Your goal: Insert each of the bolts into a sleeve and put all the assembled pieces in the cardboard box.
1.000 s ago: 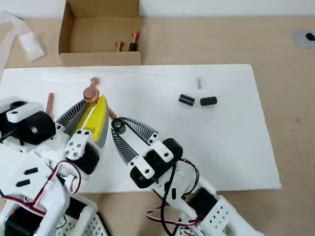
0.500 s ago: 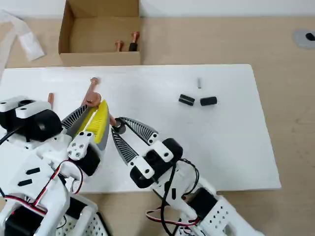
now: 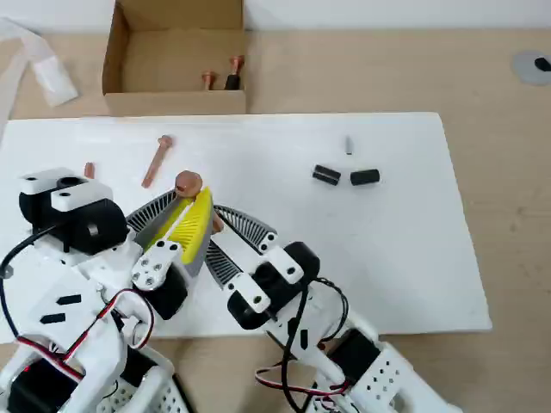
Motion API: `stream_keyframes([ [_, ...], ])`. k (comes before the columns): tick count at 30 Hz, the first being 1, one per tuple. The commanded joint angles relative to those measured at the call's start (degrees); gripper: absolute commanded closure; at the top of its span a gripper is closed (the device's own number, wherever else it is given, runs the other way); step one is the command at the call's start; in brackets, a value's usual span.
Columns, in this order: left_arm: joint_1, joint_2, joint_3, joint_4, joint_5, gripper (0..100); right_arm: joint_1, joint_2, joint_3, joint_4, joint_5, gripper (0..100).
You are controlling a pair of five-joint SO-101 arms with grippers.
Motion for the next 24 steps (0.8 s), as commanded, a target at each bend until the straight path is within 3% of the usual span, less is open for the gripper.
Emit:
stream_keyframes([
  [1,-0.97,0.31,-0.62,-0.26,-3.34,99,-0.57,-1.36,0.04,0.00,0.26,98.9],
  [8,-8.35,-0.04,-0.35,-1.85,-3.34,99,-0.57,-1.36,0.04,0.00,0.26,98.9],
  [16,-8.26,0.22,0.35,-1.85,-3.34,99,-0.57,-1.36,0.04,0.00,0.26,98.9],
  [24,-2.64,0.31,0.88,-1.93,-3.25,99,-0.57,-1.36,0.04,0.00,0.26,98.9],
])
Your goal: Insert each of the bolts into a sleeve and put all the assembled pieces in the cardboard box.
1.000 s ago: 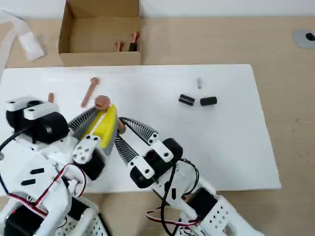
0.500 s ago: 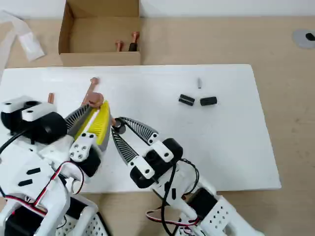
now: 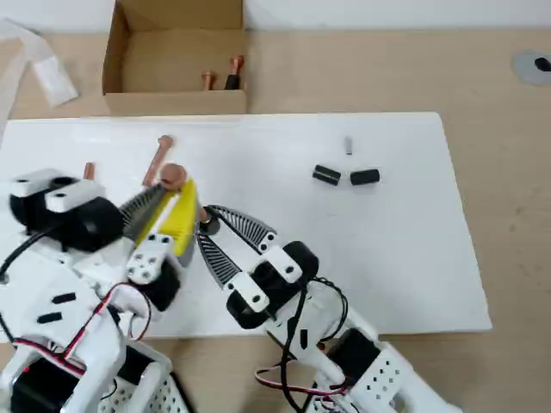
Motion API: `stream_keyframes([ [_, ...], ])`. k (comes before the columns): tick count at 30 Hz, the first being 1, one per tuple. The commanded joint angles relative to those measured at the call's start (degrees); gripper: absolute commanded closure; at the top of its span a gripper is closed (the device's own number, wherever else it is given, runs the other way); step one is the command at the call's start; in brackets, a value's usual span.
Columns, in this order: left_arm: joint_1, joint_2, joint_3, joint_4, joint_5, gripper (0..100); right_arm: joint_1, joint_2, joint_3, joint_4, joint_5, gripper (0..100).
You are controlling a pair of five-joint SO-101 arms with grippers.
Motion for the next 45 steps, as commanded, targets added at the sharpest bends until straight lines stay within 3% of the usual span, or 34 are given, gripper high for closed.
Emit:
stream_keyframes([
  [1,1.76,0.40,0.00,-1.49,-0.53,99,-0.48,-1.36,0.04,-0.26,0.26,98.9],
  [17,1.85,0.40,1.58,-0.70,-0.97,99,-0.48,-1.27,0.04,-0.26,0.26,98.9],
  [21,3.96,0.40,0.09,5.71,-2.64,90,-0.48,-0.84,0.04,0.35,0.26,98.9],
  [30,5.80,0.48,-9.58,17.93,-2.64,86,-0.40,-0.92,-0.22,5.10,0.26,98.9],
  [34,5.54,2.42,-14.33,22.77,-2.64,85,3.21,-0.84,-0.31,5.10,0.26,98.9],
  [40,-4.84,12.70,-26.46,28.75,-2.90,83,9.19,-0.75,-4.44,5.10,0.26,98.9],
  [45,-16.00,19.91,-34.29,28.66,-3.16,83,11.38,4.97,-10.15,4.75,-2.37,98.9],
])
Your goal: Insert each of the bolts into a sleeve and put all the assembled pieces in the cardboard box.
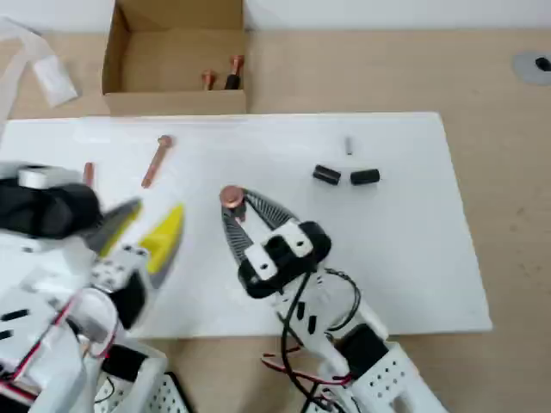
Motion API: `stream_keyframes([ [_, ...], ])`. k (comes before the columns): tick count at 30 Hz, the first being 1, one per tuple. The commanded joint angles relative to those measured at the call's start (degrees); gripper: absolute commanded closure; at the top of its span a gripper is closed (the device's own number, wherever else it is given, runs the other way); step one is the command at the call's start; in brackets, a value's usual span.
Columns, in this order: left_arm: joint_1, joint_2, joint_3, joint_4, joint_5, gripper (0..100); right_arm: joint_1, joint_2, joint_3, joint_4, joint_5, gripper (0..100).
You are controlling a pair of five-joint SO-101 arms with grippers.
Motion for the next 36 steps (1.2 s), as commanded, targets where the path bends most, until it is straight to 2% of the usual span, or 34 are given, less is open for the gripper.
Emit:
stream_keyframes([
  [1,-7.82,5.41,-4.75,-0.09,-1.32,83,2.59,6.11,-9.54,-0.53,-4.84,98.9],
  [3,-11.25,8.04,-3.87,-0.88,-3.78,85,3.82,13.49,-15.60,-0.44,-8.70,98.9],
  [8,-18.02,10.59,1.49,-4.92,-8.18,93,6.99,38.64,-34.86,-0.53,-12.31,98.9],
  [15,-26.55,10.33,10.81,-12.75,-9.49,94,9.36,75.30,-63.87,-0.53,-13.01,98.9],
  [19,-30.59,10.33,12.66,-13.63,-9.67,94,11.38,94.29,-83.56,-0.53,-13.01,98.9],
  [24,-32.79,10.33,13.01,-13.63,-9.76,94,13.49,117.14,-107.38,-0.53,-13.01,98.9],
  [36,-32.79,10.33,13.10,-13.19,-10.64,94,15.25,166.11,-161.36,-0.09,-12.66,98.9],
])
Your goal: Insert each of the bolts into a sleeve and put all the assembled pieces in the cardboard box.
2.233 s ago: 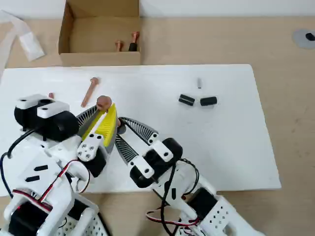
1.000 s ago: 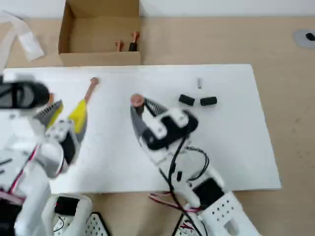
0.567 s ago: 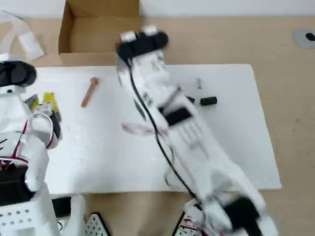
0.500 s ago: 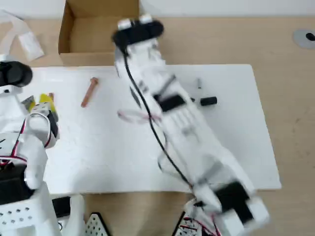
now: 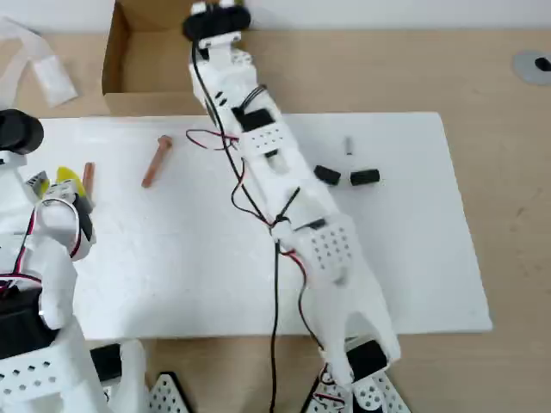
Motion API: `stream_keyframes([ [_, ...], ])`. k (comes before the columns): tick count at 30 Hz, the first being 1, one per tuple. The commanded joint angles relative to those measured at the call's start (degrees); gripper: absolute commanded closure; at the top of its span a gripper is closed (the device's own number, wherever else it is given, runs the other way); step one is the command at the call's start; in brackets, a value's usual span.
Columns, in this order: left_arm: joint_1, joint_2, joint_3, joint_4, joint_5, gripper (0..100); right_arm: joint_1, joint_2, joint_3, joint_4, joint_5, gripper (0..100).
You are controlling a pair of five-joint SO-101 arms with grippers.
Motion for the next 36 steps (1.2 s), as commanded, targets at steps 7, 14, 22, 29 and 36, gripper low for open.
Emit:
stream_keyframes([
  [7,-0.70,-0.22,0.97,2.99,-7.65,94,0.75,18.42,-38.90,13.10,1.32,98.4],
  [14,-0.44,-0.22,2.46,2.81,-7.91,94,0.75,23.25,-45.23,22.59,4.57,76.4],
  [22,-0.62,0.31,2.29,1.41,-7.82,91,0.75,19.21,-45.14,29.89,4.31,68.4],
  [29,-2.55,13.49,-5.01,4.75,-2.55,85,2.24,6.99,-45.14,44.40,4.31,68.4],
  [36,-3.34,42.33,-23.03,12.22,-3.78,85,6.02,-4.44,-45.14,56.70,4.31,68.4],
])
